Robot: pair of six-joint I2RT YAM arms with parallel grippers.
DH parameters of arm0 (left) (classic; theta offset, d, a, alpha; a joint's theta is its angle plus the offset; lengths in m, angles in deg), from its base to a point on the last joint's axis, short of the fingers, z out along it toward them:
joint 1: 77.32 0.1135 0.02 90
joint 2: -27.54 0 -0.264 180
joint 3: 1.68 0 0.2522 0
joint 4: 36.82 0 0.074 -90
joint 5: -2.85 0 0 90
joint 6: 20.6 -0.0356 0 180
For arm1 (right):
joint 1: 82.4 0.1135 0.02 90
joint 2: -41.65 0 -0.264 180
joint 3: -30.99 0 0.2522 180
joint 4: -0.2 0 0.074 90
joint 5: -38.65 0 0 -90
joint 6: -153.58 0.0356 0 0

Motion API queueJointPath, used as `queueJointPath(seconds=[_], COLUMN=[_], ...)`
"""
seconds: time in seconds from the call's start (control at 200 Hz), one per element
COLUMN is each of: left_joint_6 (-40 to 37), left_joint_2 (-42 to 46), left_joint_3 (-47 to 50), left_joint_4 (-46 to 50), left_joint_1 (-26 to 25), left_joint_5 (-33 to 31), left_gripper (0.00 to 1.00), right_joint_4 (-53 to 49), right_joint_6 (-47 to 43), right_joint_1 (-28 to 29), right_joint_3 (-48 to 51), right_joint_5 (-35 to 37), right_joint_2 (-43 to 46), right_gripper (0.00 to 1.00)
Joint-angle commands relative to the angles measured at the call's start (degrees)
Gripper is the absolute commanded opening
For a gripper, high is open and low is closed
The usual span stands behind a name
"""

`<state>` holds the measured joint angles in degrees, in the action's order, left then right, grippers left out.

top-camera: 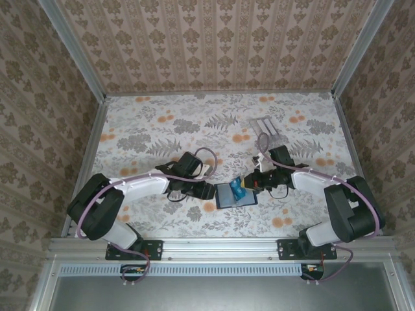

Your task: Put the credit cards into the card holder

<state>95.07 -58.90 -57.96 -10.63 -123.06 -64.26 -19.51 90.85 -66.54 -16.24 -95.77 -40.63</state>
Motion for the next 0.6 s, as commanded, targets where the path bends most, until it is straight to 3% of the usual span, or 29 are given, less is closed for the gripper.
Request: queueJointPath(seconds=[0.0,0.29,0.595], left_joint_6=[-0.4,-1.7,0.5], left_joint_2=[-1.9,-5.3,-8.1], left_joint_3=[-2.5,-5.5,-5.5], left_joint_4=[-0.4,1.5,0.5], left_joint_1=[-0.9,-2.1,-2.0], left_joint_5=[-0.5,-0.7,-0.9], left_gripper=[0.46,0.45,0.38], right_joint_4=[0.7,4.1,3.4], right_joint_6=[0.7,1.4,0.6], right_joint_1=[-1.7,-1.9,-1.9], right_joint_3=[2.2,3.9,4.3], right_joint_5=[-0.4,-4.2,-4.0], right_joint_2=[2.2,-1.2,-1.9], right_gripper=[0.0,0.0,0.0])
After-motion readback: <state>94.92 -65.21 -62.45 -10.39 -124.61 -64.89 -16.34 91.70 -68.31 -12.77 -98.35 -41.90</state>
